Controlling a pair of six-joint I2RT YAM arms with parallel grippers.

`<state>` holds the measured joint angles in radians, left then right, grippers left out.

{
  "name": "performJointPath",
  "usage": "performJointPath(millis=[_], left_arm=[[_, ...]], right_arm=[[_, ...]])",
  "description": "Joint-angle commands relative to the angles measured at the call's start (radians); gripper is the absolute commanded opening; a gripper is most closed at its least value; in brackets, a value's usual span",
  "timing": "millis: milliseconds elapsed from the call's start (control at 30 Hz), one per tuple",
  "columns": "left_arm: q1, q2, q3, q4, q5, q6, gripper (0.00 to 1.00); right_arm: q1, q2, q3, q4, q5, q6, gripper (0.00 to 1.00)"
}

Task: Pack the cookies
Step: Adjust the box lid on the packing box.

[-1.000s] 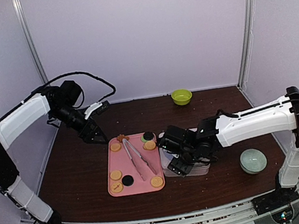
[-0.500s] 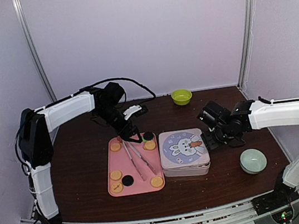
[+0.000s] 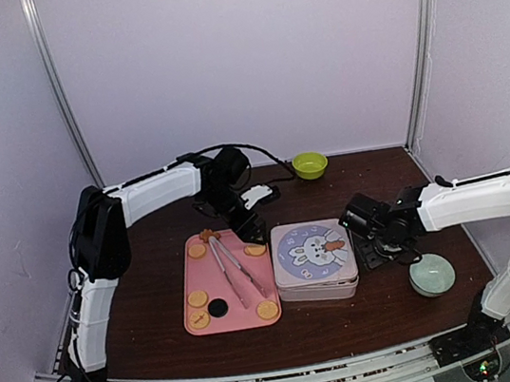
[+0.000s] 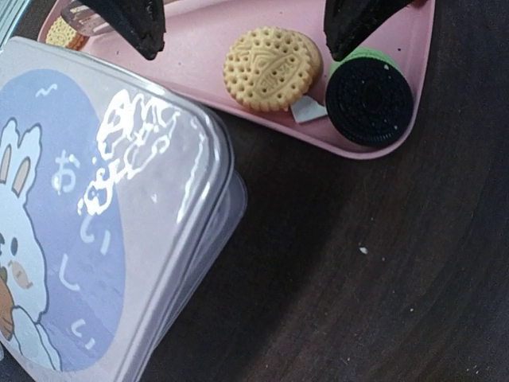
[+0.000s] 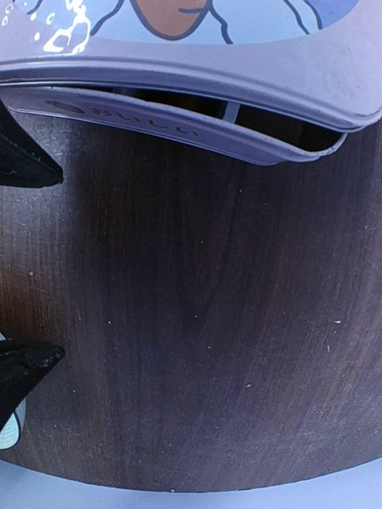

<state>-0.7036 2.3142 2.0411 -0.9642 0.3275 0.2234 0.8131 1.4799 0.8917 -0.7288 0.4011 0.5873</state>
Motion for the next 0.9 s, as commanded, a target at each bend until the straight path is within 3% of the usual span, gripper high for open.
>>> performJointPath(millis=[0,533,667,867], left_arm=[[-0.025,0.048,0.097,0.01,-0.025,-0.028,0.71],[-0.063,0.07,0.134,-0.023,-0.056,-0.02,0.71],[-0.024,0.002,0.041,-0.014,-0.075,-0.022,0.71],[0.069,-0.112,-0.028,-0.005,-0.047,-0.019,0.72]], right_arm=[[0.003,-0.002,-0.013,0.019,0.005,0.027,0.65],[0.086,-0.045,-0.065,0.033,-0.027,0.077,0.63],[0.082,-0.078,-0.036,0.02,-0.015,0.043,0.64],[0.08,0.006,0.047,0.014,-0.023,0.012,0.62]])
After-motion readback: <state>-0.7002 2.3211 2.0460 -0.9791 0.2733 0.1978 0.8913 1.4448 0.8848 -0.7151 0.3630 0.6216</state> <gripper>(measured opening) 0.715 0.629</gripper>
